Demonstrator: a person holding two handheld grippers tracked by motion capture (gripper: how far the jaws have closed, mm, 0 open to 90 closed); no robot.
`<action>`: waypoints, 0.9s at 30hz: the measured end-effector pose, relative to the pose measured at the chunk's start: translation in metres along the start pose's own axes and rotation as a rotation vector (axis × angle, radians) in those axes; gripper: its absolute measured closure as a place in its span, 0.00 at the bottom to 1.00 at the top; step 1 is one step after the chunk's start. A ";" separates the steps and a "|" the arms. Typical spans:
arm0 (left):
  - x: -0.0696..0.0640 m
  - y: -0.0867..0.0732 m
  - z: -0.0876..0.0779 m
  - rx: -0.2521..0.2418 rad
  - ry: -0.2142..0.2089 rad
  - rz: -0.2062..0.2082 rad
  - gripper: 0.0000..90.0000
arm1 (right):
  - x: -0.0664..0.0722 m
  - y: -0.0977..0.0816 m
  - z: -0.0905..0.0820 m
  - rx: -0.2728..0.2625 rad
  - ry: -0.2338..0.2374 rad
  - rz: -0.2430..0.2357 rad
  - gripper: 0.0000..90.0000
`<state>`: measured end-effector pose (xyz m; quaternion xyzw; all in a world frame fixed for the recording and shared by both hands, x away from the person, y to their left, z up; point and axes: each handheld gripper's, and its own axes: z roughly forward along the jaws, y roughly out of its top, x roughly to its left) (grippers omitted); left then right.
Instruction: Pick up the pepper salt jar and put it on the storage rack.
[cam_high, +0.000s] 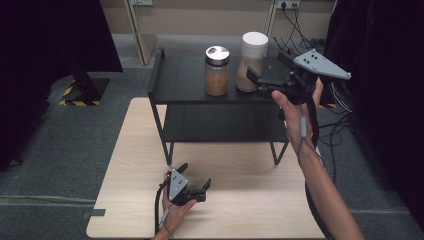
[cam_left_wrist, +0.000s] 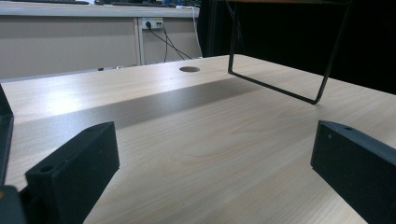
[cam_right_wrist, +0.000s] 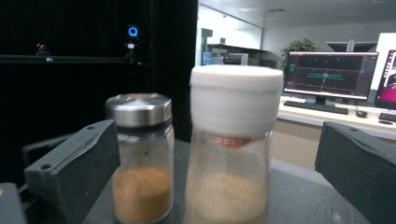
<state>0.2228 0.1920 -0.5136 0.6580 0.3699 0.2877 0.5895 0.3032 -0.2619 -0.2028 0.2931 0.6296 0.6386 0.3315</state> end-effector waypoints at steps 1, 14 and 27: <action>0.000 0.000 0.000 0.000 0.000 0.000 0.00 | 0.000 -0.002 -0.003 0.000 0.005 0.000 0.00; 0.000 0.000 0.000 0.000 0.000 -0.001 0.00 | 0.009 -0.034 -0.037 -0.017 0.060 -0.016 0.00; 0.000 0.000 0.000 0.000 0.001 -0.003 0.00 | 0.020 -0.082 -0.065 -0.002 0.107 -0.031 0.00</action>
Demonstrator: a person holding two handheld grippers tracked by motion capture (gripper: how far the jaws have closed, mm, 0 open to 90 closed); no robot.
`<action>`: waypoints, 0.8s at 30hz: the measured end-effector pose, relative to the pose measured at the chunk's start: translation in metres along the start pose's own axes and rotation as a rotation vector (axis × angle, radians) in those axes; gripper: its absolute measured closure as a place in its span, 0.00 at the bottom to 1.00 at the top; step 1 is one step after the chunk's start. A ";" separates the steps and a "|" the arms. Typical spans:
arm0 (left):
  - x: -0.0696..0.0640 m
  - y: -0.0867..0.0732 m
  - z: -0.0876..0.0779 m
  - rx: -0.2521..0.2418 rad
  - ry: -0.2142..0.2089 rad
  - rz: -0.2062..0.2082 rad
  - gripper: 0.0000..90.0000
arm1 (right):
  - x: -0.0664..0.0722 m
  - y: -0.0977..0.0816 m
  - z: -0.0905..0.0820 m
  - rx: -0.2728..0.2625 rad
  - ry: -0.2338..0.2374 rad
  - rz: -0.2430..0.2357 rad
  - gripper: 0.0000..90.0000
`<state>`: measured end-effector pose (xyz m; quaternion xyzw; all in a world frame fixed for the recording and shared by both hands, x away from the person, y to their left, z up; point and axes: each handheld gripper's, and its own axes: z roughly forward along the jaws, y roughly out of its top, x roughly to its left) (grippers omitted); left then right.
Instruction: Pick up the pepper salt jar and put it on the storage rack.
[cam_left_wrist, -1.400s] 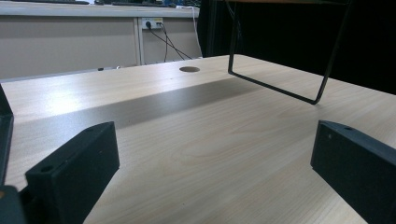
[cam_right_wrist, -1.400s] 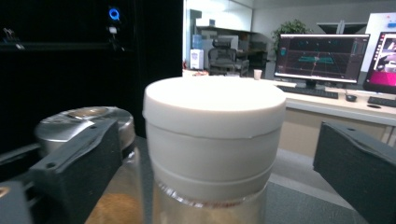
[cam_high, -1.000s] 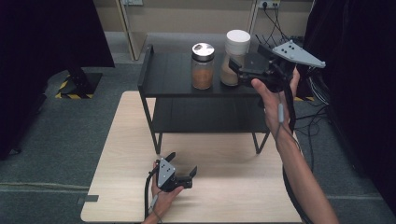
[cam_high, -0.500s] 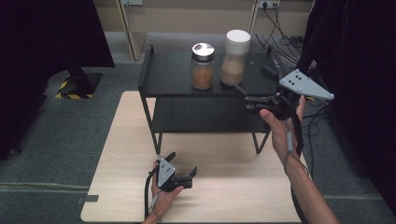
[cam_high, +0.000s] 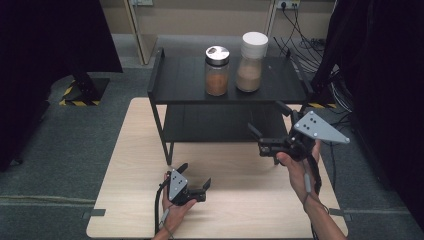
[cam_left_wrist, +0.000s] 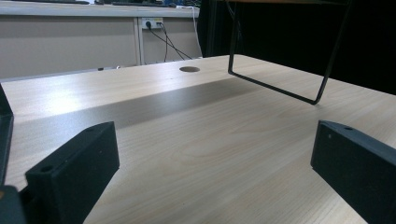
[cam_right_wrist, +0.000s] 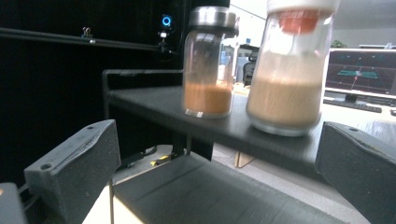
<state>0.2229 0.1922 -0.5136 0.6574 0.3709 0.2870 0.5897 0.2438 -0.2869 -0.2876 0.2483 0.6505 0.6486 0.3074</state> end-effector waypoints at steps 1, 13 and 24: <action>0.000 0.000 0.000 0.000 0.000 0.000 0.00 | 0.000 -0.004 -0.002 0.004 0.002 0.004 0.00; 0.000 0.000 0.000 0.000 0.000 0.001 0.00 | 0.008 -0.065 -0.016 0.025 -0.017 0.037 0.00; 0.000 0.000 0.000 0.000 0.001 -0.001 0.00 | 0.014 -0.100 -0.022 0.045 -0.043 0.050 0.00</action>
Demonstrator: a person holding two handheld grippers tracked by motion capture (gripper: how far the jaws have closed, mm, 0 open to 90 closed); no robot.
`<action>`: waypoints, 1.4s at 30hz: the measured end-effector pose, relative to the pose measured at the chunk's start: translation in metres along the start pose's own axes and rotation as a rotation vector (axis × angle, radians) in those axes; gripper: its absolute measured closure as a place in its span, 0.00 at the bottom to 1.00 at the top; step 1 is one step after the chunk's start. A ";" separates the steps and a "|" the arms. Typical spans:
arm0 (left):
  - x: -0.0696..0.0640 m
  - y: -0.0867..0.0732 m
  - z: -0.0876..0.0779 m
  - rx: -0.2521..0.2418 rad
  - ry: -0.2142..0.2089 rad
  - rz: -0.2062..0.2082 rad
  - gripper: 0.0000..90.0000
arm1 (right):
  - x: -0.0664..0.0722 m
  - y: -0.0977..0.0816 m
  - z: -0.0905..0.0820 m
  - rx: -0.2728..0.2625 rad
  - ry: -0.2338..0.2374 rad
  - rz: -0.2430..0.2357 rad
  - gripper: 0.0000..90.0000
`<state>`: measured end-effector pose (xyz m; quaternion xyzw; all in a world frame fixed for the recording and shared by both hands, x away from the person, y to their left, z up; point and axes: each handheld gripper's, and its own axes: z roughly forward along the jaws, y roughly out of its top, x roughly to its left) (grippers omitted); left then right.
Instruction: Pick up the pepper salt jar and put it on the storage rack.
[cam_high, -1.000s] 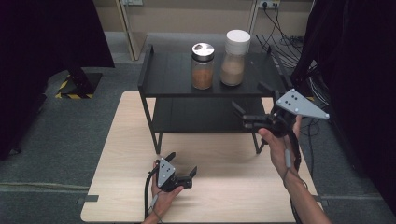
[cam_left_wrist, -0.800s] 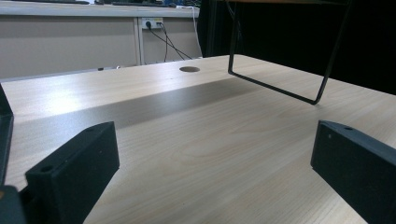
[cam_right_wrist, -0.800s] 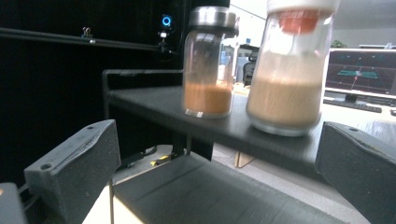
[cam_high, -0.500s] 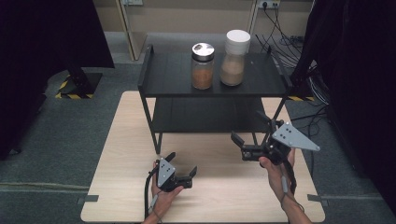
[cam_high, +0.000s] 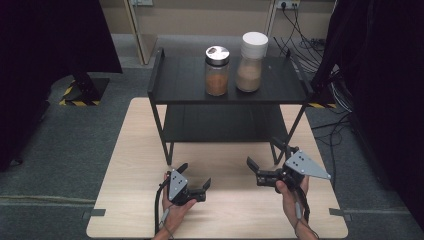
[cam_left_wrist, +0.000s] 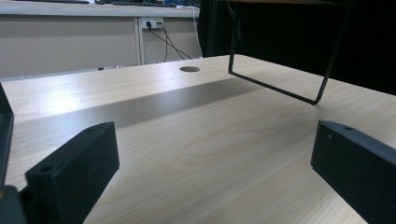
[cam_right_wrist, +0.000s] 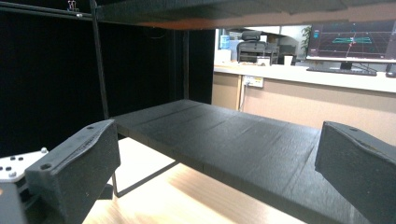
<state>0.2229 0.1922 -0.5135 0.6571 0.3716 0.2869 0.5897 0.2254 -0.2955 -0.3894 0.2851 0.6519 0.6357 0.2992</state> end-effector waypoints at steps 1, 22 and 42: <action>0.000 0.000 0.000 0.000 0.000 0.000 0.00 | 0.001 -0.003 -0.001 0.000 -0.003 -0.001 0.00; 0.000 0.000 0.000 0.000 0.000 0.000 0.00 | 0.014 -0.078 0.005 0.056 -0.011 0.007 0.02; 0.000 0.000 0.000 0.000 -0.001 -0.003 0.00 | 0.012 -0.116 0.009 0.079 0.001 0.050 0.02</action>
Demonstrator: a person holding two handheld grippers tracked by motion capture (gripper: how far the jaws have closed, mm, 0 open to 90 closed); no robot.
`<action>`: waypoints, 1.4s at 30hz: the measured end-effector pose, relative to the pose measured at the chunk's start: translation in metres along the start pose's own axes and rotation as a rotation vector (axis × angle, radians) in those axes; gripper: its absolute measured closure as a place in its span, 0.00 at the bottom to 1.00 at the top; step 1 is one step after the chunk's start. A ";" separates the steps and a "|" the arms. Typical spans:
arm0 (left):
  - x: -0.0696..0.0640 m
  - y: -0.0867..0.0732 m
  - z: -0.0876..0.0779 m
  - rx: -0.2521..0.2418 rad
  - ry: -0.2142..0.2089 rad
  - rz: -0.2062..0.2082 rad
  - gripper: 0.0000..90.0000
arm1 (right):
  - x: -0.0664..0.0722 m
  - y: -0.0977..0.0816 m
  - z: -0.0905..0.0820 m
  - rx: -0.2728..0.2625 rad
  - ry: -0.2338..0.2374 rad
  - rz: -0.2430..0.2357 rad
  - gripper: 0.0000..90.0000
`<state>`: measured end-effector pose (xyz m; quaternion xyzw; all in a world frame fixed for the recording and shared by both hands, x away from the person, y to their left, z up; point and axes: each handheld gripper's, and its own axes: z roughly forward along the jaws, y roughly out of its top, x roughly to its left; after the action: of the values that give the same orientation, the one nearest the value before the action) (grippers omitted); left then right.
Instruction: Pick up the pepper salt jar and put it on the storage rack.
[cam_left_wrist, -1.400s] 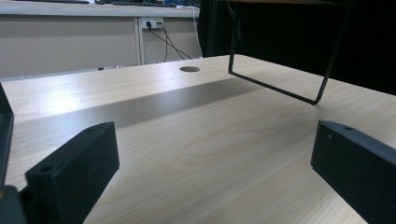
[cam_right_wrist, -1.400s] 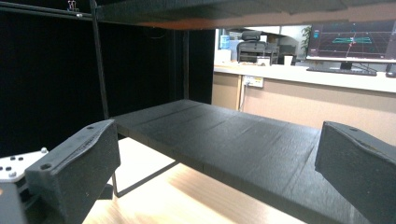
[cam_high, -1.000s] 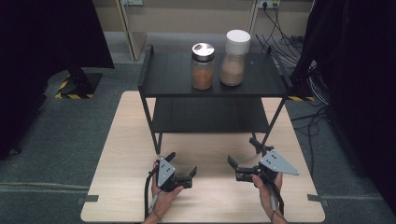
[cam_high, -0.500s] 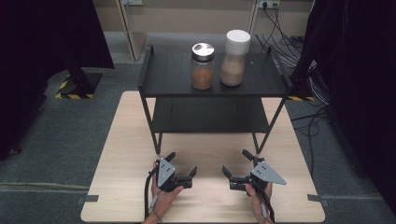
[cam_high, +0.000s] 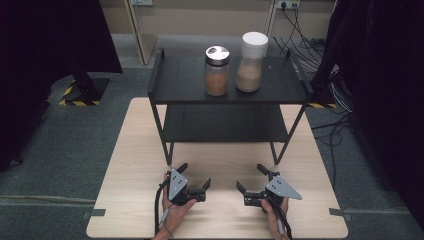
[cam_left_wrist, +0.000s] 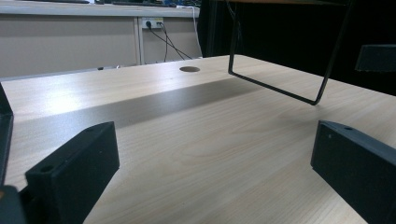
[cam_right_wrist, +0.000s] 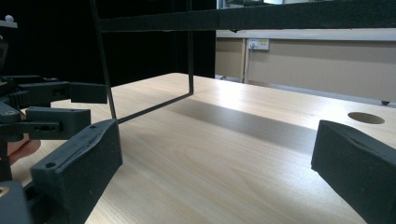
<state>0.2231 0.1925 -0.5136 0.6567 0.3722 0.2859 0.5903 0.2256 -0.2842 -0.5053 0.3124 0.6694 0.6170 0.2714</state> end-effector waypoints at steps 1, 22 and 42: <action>0.000 0.000 0.000 0.000 0.000 0.000 0.00 | 0.000 0.000 0.000 0.000 0.000 0.000 0.02; 0.000 0.000 0.000 0.000 -0.002 0.000 0.00 | -0.001 -0.006 0.003 0.012 -0.004 0.025 0.02; 0.000 0.000 0.000 0.000 -0.001 -0.002 0.00 | -0.001 -0.006 0.003 0.007 0.001 0.024 0.02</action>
<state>0.2233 0.1926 -0.5135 0.6565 0.3728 0.2848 0.5907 0.2283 -0.2836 -0.5121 0.3212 0.6679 0.6179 0.2625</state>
